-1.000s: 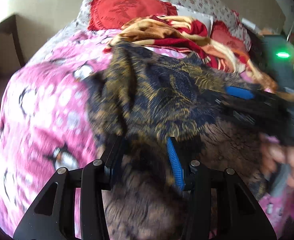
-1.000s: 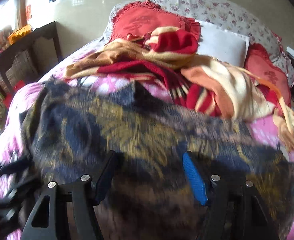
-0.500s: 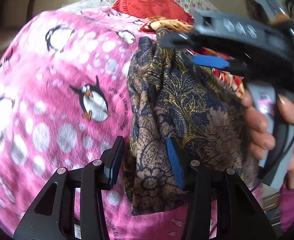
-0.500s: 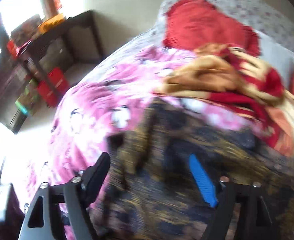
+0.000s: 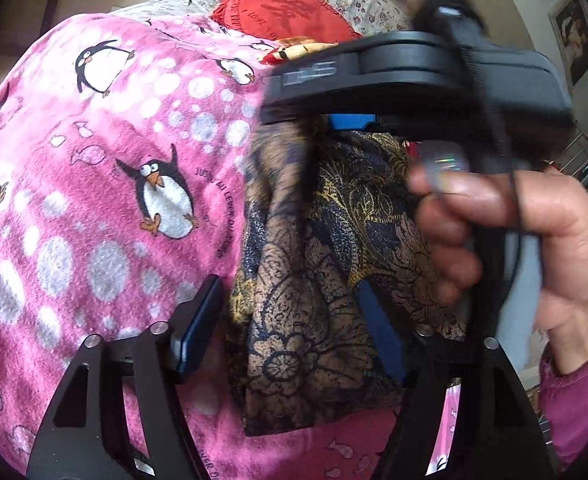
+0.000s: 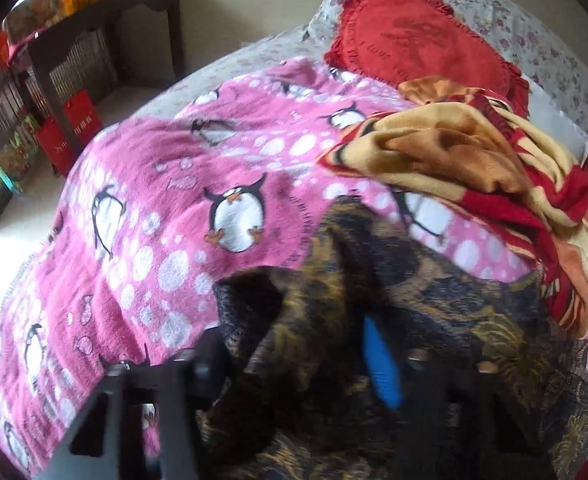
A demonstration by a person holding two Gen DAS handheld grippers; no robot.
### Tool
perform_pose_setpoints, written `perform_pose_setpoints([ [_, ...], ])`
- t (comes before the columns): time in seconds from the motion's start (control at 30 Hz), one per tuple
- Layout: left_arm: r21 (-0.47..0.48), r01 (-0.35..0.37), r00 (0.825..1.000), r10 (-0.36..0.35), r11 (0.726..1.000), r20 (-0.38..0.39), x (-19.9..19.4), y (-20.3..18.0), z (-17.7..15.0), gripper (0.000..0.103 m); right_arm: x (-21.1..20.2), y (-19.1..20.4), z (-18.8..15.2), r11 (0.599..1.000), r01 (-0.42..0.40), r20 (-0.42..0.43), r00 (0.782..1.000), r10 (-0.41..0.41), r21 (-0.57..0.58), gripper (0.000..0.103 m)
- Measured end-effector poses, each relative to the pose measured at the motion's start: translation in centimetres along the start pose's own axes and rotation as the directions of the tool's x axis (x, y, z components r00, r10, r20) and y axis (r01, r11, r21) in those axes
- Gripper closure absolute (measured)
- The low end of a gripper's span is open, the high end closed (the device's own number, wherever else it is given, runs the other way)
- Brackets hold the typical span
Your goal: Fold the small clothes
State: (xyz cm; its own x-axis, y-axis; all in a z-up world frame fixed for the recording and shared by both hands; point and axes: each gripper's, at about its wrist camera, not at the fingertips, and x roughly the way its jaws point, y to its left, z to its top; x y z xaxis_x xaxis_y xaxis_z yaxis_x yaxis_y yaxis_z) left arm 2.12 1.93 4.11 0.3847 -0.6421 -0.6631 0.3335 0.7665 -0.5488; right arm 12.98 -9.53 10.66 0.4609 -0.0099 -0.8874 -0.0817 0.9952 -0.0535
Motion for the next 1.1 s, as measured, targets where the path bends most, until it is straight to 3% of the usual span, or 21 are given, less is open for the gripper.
perform_pose_setpoints([
  [0.07, 0.025, -0.016, 1.0, 0.016, 1.0, -0.01, 0.1, -0.6, 0.0, 0.033, -1.0, -1.6, 0.1, 0.998, -0.062, 0.01, 0.998, 0.062, 0.031, 0.085],
  [0.13, 0.055, -0.001, 0.999, 0.003, 0.998, -0.036, 0.3, -1.6, 0.1, 0.058, -2.6, -3.4, -0.2, 0.984, -0.159, 0.041, 0.987, 0.157, 0.074, 0.087],
  [0.17, 0.059, 0.013, 0.998, -0.009, 0.998, -0.062, 0.4, -2.0, 0.2, 0.08, -3.1, -3.6, -0.2, 0.981, -0.173, 0.051, 0.984, 0.169, 0.083, 0.087],
  [0.27, 0.082, 0.023, 0.999, -0.019, 0.996, -0.043, -0.4, -3.4, 0.4, 0.087, -5.2, -4.8, -0.7, 0.976, -0.197, 0.087, 0.978, 0.189, 0.092, 0.088],
  [0.47, 0.203, 0.013, 1.0, -0.012, 0.979, -0.006, -2.5, -8.0, 0.9, 0.088, -8.1, -7.0, -1.9, 0.972, -0.206, 0.135, 0.972, 0.191, 0.111, 0.089],
  [0.77, 0.327, 0.072, 0.997, -0.065, 0.942, -0.032, -2.9, -14.9, 1.4, 0.088, -13.1, -13.1, -4.1, 0.97, -0.183, 0.203, 0.968, 0.149, 0.159, 0.089],
  [1.1, 0.481, 0.146, 0.987, -0.094, 0.864, -0.13, 2.3, -24.9, -0.2, 0.088, -17.4, -22.0, -9.6, 0.952, -0.155, 0.256, 0.963, 0.086, 0.265, 0.09],
])
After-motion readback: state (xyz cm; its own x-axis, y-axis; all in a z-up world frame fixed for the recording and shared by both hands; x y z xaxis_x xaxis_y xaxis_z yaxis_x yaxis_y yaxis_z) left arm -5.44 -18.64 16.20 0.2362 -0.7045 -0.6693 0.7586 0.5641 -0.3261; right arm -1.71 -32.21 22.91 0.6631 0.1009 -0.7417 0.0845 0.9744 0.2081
